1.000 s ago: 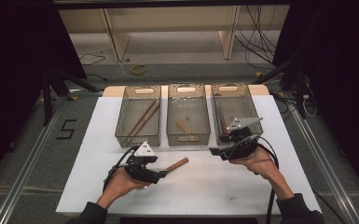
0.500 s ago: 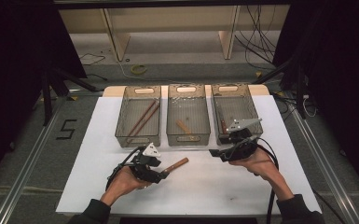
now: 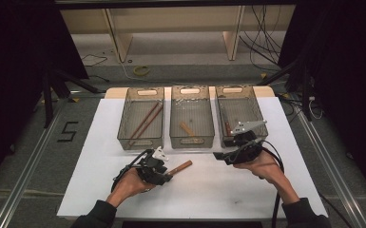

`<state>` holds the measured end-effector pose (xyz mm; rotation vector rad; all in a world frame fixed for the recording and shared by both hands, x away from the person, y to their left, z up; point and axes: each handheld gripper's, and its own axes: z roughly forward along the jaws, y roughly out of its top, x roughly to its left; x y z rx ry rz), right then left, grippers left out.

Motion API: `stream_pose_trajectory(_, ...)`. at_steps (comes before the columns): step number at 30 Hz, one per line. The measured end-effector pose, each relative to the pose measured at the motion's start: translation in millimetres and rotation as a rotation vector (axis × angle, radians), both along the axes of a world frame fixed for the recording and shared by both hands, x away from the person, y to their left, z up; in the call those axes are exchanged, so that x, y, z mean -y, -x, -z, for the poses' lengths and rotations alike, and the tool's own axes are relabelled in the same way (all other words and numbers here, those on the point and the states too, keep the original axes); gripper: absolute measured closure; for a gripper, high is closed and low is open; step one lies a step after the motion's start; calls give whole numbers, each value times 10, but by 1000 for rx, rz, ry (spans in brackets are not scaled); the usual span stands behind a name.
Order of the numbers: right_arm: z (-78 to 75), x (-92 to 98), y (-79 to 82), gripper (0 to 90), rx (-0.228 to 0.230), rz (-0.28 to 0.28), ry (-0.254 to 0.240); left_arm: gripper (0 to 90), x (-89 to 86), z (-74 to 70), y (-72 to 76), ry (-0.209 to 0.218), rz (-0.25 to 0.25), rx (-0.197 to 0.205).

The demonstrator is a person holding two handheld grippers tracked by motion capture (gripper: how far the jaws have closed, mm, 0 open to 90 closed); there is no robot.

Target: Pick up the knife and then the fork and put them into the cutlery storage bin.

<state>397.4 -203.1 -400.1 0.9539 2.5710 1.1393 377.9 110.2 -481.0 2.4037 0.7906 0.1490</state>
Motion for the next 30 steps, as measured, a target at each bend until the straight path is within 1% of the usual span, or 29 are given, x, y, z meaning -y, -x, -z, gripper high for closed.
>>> stream_pose_trajectory(1, 1, 1, -1, 345, 0, 0, 0, 597, 5, -2, -1, -3, 3, -2)
stream_pose_trajectory(5, -1, 5, -1, 346, 2, 1, 0, 632, 18, -5, -8, -25, 15, 10)
stream_pose_trajectory(10, -2, 7, -1, 346, 2, 1, 0, 666, 36, 0, 3, -27, 17, 20)
stream_pose_trajectory(16, -3, 7, -1, 347, -1, 2, 1, 729, 48, -5, 16, -44, 48, 28)
stream_pose_trajectory(19, -1, 4, 0, 347, -1, 0, 1, 753, 46, -3, 19, -40, 49, 27)
stream_pose_trajectory(23, 0, 3, 0, 348, 0, -1, 1, 762, 44, -6, 20, -42, 52, 29)
stream_pose_trajectory(25, 4, 3, -2, 348, -1, 0, 2, 765, 47, -3, 28, -38, 52, 36)
stream_pose_trajectory(28, 14, -3, -2, 350, -2, -6, 1, 767, 55, -16, 46, -48, 71, 41)
stream_pose_trajectory(30, 20, -15, 0, 350, -8, -4, 4, 768, 57, -27, 54, -46, 74, 46)
